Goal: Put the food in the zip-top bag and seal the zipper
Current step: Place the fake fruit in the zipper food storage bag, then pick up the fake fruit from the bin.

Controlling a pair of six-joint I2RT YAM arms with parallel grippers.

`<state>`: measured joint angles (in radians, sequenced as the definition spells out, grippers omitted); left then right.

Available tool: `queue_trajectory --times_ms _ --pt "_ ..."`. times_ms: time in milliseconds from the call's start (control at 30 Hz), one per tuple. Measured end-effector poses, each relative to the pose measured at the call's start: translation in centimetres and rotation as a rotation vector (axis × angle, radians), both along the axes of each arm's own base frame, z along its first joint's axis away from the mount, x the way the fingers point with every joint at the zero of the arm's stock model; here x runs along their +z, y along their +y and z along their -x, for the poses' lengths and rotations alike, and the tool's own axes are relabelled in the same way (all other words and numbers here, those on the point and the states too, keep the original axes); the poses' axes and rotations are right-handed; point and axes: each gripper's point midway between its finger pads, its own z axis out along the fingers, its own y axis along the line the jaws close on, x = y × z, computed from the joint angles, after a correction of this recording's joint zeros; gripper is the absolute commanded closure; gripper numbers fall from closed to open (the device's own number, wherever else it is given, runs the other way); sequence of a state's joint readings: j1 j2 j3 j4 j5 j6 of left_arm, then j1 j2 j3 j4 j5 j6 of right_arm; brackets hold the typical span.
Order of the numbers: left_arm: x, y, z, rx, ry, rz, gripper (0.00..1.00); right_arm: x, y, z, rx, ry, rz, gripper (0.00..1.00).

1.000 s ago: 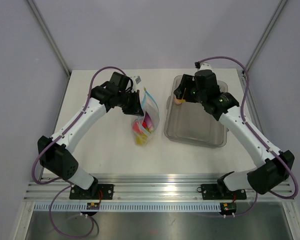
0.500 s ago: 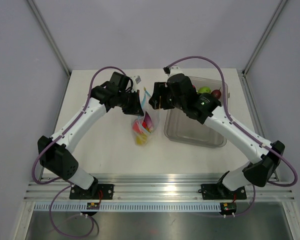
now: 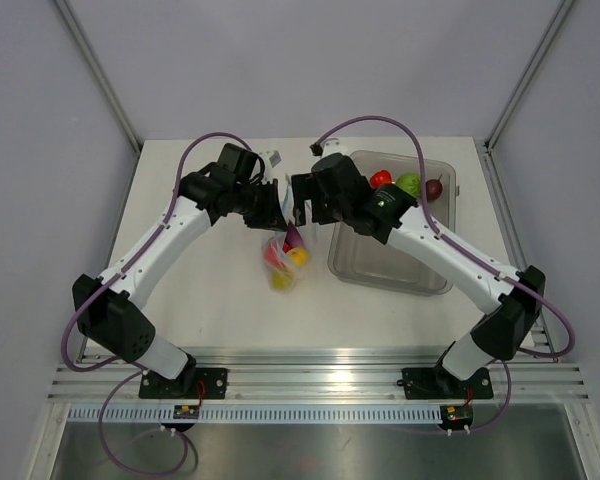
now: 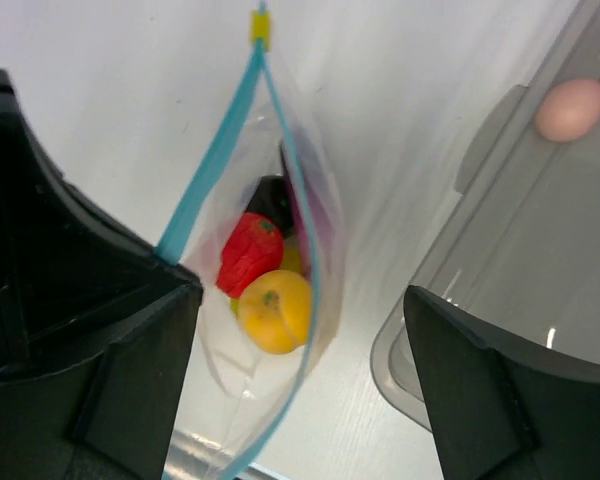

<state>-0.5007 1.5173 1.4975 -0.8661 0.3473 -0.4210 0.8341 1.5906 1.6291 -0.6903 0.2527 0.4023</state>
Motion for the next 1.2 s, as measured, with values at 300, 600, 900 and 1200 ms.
queue_trajectory --times_ms 300,600,900,1200 --pt "0.3 0.0 0.1 -0.001 -0.008 0.004 1.00 -0.2 -8.1 -4.0 -0.251 -0.020 -0.004 0.28" --pt "0.3 0.1 0.1 -0.001 -0.009 0.004 1.00 -9.4 -16.0 -10.5 -0.479 0.170 -0.023 0.27" --pt "0.2 0.2 0.1 -0.006 -0.011 -0.004 1.00 -19.6 -16.1 -14.6 -0.525 0.379 -0.043 0.26" --pt "0.4 0.3 0.0 -0.003 -0.019 -0.009 1.00 -20.3 -15.1 -17.2 -0.527 0.380 -0.117 0.23"
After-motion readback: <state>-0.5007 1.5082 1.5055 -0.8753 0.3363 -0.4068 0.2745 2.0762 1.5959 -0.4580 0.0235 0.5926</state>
